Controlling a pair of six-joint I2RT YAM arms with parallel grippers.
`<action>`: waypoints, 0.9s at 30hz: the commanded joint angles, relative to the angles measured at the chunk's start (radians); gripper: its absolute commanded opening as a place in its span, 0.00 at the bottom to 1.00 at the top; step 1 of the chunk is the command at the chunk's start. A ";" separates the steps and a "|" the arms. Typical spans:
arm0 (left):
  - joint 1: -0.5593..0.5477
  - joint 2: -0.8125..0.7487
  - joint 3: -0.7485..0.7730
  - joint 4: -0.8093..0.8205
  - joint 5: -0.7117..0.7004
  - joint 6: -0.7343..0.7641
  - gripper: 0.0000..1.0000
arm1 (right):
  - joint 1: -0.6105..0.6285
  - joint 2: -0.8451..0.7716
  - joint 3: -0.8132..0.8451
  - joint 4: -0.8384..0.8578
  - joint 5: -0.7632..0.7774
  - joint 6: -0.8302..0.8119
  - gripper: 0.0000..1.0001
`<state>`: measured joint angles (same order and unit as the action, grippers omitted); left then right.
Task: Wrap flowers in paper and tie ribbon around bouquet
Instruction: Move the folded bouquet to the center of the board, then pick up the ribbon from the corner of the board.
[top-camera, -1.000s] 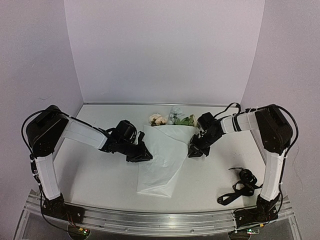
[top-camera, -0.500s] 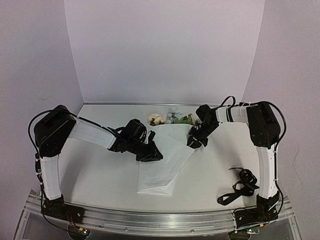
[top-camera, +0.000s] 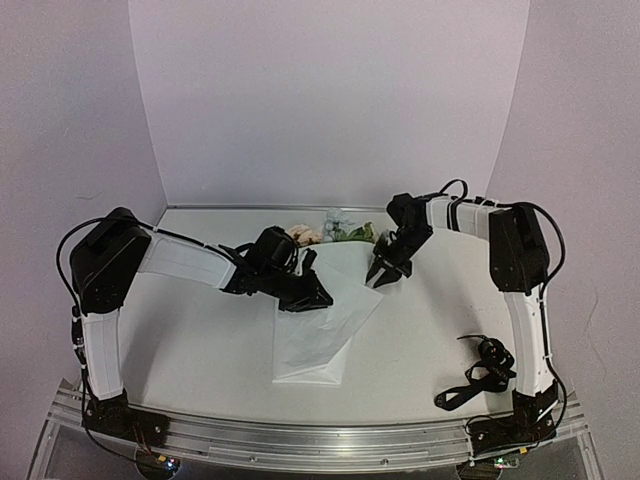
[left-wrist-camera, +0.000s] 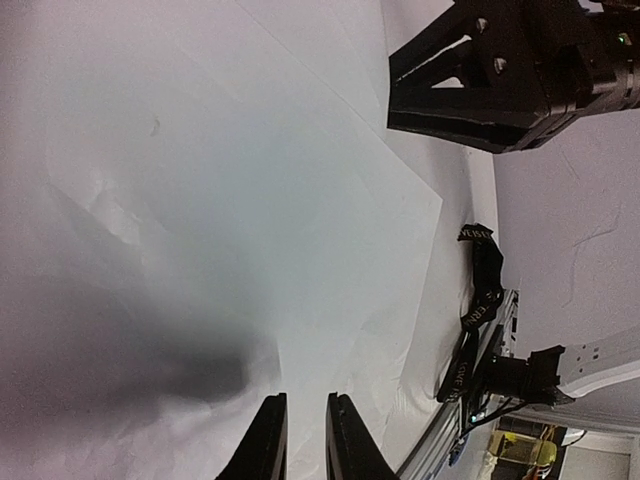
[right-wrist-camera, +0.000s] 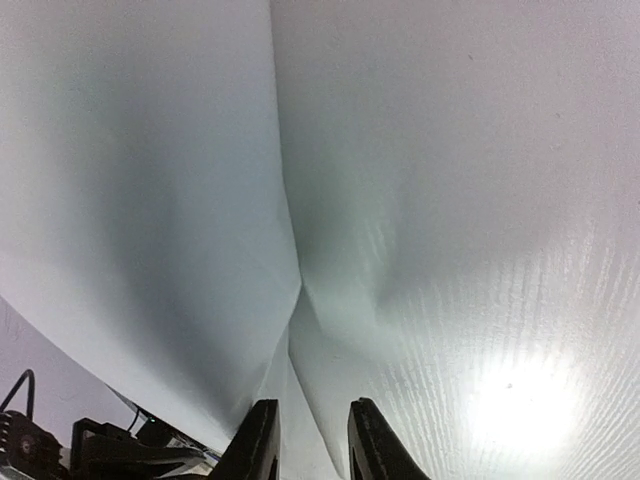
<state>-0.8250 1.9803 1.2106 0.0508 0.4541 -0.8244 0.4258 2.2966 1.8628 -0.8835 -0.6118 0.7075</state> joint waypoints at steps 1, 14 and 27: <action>0.009 -0.045 0.042 -0.023 -0.016 0.046 0.16 | -0.009 -0.151 -0.057 -0.127 0.081 -0.091 0.32; 0.025 -0.229 -0.013 -0.106 -0.059 0.160 0.36 | 0.019 -0.781 -0.623 -0.269 0.380 -0.109 0.60; 0.026 -0.358 -0.108 -0.124 -0.069 0.182 0.44 | 0.022 -1.022 -0.951 -0.227 0.704 -0.146 0.71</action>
<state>-0.8013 1.6762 1.1250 -0.0713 0.3947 -0.6679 0.4542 1.2527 0.8879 -1.1644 -0.0604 0.6325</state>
